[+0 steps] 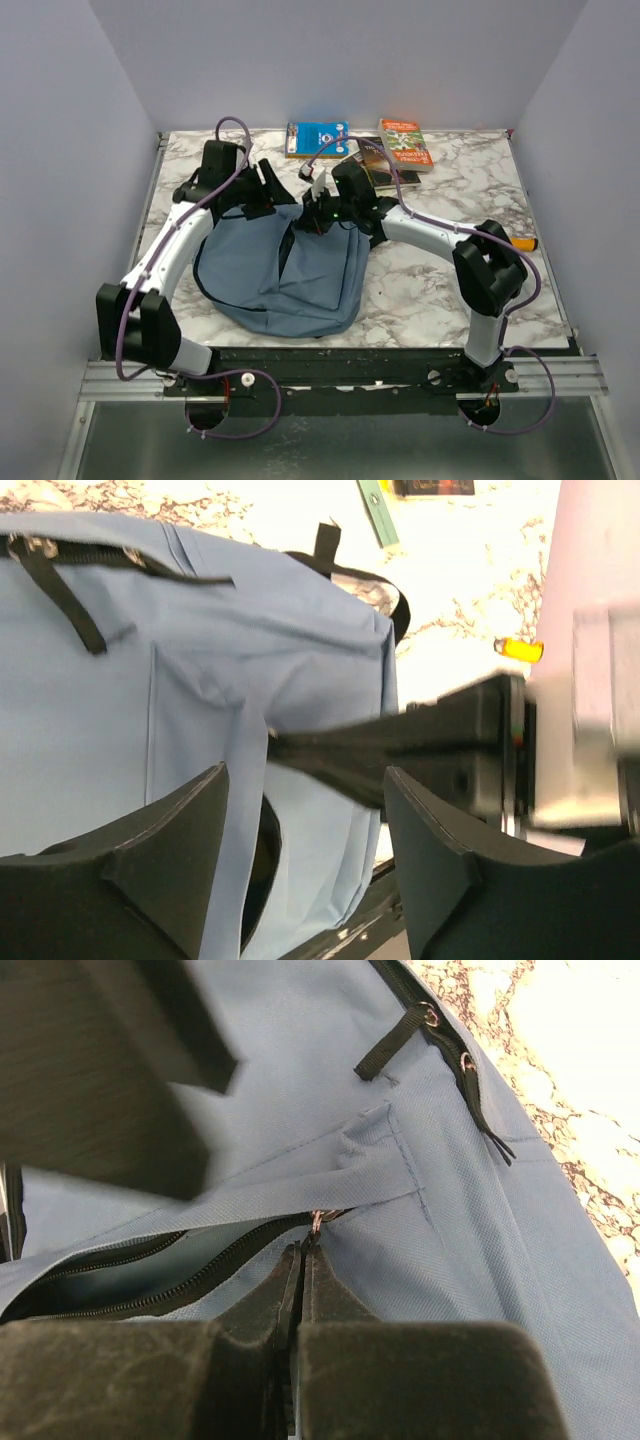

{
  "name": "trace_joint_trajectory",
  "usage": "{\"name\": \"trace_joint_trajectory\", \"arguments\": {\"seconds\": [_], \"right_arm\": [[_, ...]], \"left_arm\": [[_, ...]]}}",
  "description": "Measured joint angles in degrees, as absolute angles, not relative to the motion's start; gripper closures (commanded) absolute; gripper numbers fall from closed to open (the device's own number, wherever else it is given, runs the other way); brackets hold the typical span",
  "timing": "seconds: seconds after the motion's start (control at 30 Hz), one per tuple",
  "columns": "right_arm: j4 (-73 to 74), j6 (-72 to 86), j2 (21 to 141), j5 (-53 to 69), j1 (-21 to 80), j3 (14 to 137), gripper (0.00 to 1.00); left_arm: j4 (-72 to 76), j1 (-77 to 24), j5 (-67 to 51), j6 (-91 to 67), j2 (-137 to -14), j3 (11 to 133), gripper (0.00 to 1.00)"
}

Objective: Pack the student bag
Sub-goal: Zip the student bag at the center of the board.

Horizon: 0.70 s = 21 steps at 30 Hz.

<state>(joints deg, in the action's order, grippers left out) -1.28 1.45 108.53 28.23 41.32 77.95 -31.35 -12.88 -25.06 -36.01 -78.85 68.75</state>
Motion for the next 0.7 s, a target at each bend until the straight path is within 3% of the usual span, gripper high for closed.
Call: {"name": "trace_joint_trajectory", "arguments": {"seconds": [0.37, 0.57, 0.7], "right_arm": [[-1.4, 1.4, 107.6, 28.2, 41.3, 77.3, 0.99], [-0.6, 0.0, 107.3, 27.9, 41.7, 77.3, 1.00], [1.0, -1.5, 107.2, 26.5, 42.7, 77.6, 0.99]], "left_arm": [[-34.2, -12.8, -25.1, -39.0, -96.8, 77.6, 0.39], [-35.4, -14.1, -24.5, -37.0, -97.3, 78.5, 0.63], [-35.9, -14.4, -24.3, -35.7, -99.2, 79.0, 0.71]]}}
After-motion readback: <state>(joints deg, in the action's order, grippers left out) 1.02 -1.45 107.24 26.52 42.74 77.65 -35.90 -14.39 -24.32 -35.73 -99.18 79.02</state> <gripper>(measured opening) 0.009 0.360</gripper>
